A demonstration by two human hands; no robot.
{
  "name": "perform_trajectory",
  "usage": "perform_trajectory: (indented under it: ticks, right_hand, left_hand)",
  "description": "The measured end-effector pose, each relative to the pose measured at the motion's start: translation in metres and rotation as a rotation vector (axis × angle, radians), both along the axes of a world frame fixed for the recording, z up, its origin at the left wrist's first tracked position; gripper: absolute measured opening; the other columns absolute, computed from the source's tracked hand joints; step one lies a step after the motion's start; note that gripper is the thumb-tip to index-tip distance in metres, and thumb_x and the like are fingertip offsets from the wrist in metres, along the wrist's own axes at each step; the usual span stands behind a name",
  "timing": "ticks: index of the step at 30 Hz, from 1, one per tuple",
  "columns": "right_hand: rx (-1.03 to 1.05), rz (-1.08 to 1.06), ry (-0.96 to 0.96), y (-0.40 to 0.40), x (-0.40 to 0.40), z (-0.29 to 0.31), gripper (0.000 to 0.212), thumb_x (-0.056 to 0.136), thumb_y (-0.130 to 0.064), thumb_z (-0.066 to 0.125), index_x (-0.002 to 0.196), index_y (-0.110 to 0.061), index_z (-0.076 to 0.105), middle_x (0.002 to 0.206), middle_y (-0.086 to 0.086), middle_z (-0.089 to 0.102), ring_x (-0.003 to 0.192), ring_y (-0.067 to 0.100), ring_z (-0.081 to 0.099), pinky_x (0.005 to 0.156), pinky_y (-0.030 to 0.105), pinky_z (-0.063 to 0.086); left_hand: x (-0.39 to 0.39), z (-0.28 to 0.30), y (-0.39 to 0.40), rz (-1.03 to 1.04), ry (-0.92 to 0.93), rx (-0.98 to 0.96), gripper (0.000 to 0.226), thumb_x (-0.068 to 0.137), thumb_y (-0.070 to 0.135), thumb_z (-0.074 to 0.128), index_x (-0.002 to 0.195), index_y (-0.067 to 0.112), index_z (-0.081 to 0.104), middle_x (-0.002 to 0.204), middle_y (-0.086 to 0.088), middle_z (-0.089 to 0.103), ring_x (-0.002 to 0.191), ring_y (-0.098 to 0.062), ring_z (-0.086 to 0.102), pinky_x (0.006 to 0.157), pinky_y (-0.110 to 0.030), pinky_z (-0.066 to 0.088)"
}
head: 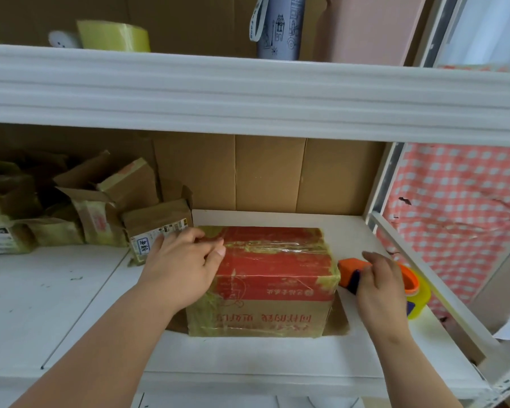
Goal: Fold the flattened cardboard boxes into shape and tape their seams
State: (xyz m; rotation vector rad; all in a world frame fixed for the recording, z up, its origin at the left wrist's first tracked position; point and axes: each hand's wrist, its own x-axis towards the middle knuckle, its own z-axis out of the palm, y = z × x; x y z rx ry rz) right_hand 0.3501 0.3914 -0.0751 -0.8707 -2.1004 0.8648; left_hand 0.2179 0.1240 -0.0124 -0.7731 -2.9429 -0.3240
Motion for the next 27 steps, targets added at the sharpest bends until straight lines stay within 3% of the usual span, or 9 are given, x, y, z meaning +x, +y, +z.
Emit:
perform_trajectory:
  ticks: [3, 5, 9, 14, 17, 19, 21, 23, 27]
  right_hand:
    - [0.12, -0.11, -0.415, 0.029, 0.004, -0.023, 0.029, 0.095, -0.017, 0.051, 0.121, -0.005, 0.058, 0.129, 0.018, 0.058, 0.122, 0.038, 0.049, 0.106, 0.048, 0.034]
    - [0.185, -0.137, -0.685, 0.037, 0.007, -0.031, 0.037, 0.091, -0.025, 0.052, 0.126, -0.014, 0.051, 0.133, 0.01, 0.055, 0.131, 0.033, 0.044, 0.116, 0.052, 0.02]
    - [0.217, -0.176, -0.833, 0.046, 0.006, -0.025, 0.042, 0.093, -0.044, 0.05, 0.127, -0.02, 0.053, 0.134, 0.009, 0.05, 0.133, 0.032, 0.04, 0.12, 0.051, 0.016]
    - [0.192, -0.136, -0.962, 0.043, 0.009, -0.014, 0.054, 0.089, -0.062, 0.052, 0.125, -0.022, 0.051, 0.134, 0.005, 0.053, 0.131, 0.029, 0.044, 0.113, 0.048, 0.024]
    - [0.099, -0.12, -0.905, 0.035, 0.02, -0.001, 0.034, 0.092, -0.056, 0.049, 0.108, -0.025, 0.049, 0.114, 0.001, 0.064, 0.118, 0.027, 0.055, 0.116, 0.049, 0.021]
    - [-0.028, -0.077, -0.711, 0.02, 0.027, 0.025, 0.029, 0.096, -0.048, 0.043, 0.094, -0.02, 0.049, 0.104, 0.005, 0.066, 0.103, 0.028, 0.059, 0.11, 0.036, 0.031]
    - [-0.198, 0.054, -0.443, -0.005, 0.03, 0.061, 0.03, 0.102, -0.025, 0.043, 0.08, -0.005, 0.047, 0.106, 0.014, 0.062, 0.085, 0.025, 0.051, 0.089, 0.013, 0.04]
    - [-0.234, 0.094, -0.204, -0.007, 0.037, 0.078, 0.018, 0.1, -0.007, 0.051, 0.084, -0.001, 0.047, 0.092, 0.018, 0.06, 0.067, 0.025, 0.045, 0.068, 0.006, 0.044]
    - [-0.114, 0.177, -0.05, -0.01, 0.047, 0.092, 0.02, 0.093, -0.027, 0.064, 0.108, -0.016, 0.056, 0.092, 0.007, 0.066, 0.076, 0.024, 0.064, 0.058, 0.033, 0.051]
  left_hand:
    - [-0.004, -0.005, 0.002, 0.019, 0.045, 0.045, 0.042, 0.103, 0.05, 0.028, 0.141, 0.049, 0.046, 0.149, 0.011, 0.036, 0.134, -0.019, 0.028, 0.115, -0.038, 0.027]
    - [-0.005, -0.007, 0.005, 0.023, 0.059, 0.096, 0.04, 0.102, 0.046, 0.035, 0.138, 0.044, 0.052, 0.146, 0.011, 0.035, 0.127, -0.017, 0.026, 0.11, -0.033, 0.028]
    - [-0.005, -0.007, 0.011, 0.008, 0.056, 0.158, 0.039, 0.101, 0.04, 0.042, 0.137, 0.033, 0.057, 0.134, 0.011, 0.041, 0.117, -0.013, 0.027, 0.104, -0.029, 0.029]
    - [-0.004, -0.004, 0.012, 0.04, -0.022, 0.211, 0.037, 0.099, 0.042, 0.047, 0.135, 0.036, 0.053, 0.135, 0.013, 0.046, 0.129, -0.017, 0.032, 0.107, -0.037, 0.031]
    - [-0.001, -0.001, 0.01, 0.067, -0.055, 0.318, 0.031, 0.094, 0.041, 0.058, 0.125, 0.041, 0.052, 0.122, 0.019, 0.051, 0.123, -0.013, 0.038, 0.104, -0.043, 0.036]
    - [0.0, 0.0, 0.009, 0.065, -0.063, 0.391, 0.024, 0.091, 0.04, 0.064, 0.11, 0.043, 0.05, 0.108, 0.022, 0.052, 0.116, -0.012, 0.044, 0.1, -0.045, 0.04]
    - [0.0, 0.001, 0.007, 0.064, -0.064, 0.407, 0.019, 0.089, 0.042, 0.066, 0.096, 0.041, 0.049, 0.098, 0.024, 0.05, 0.109, -0.011, 0.047, 0.097, -0.045, 0.043]
    - [-0.001, 0.001, 0.006, 0.058, -0.062, 0.384, 0.017, 0.089, 0.044, 0.066, 0.085, 0.04, 0.05, 0.097, 0.025, 0.049, 0.108, -0.011, 0.045, 0.097, -0.045, 0.042]
    - [-0.005, 0.0, 0.003, 0.019, -0.074, 0.386, 0.016, 0.09, 0.045, 0.063, 0.078, 0.042, 0.054, 0.099, 0.026, 0.051, 0.11, -0.01, 0.042, 0.098, -0.045, 0.041]
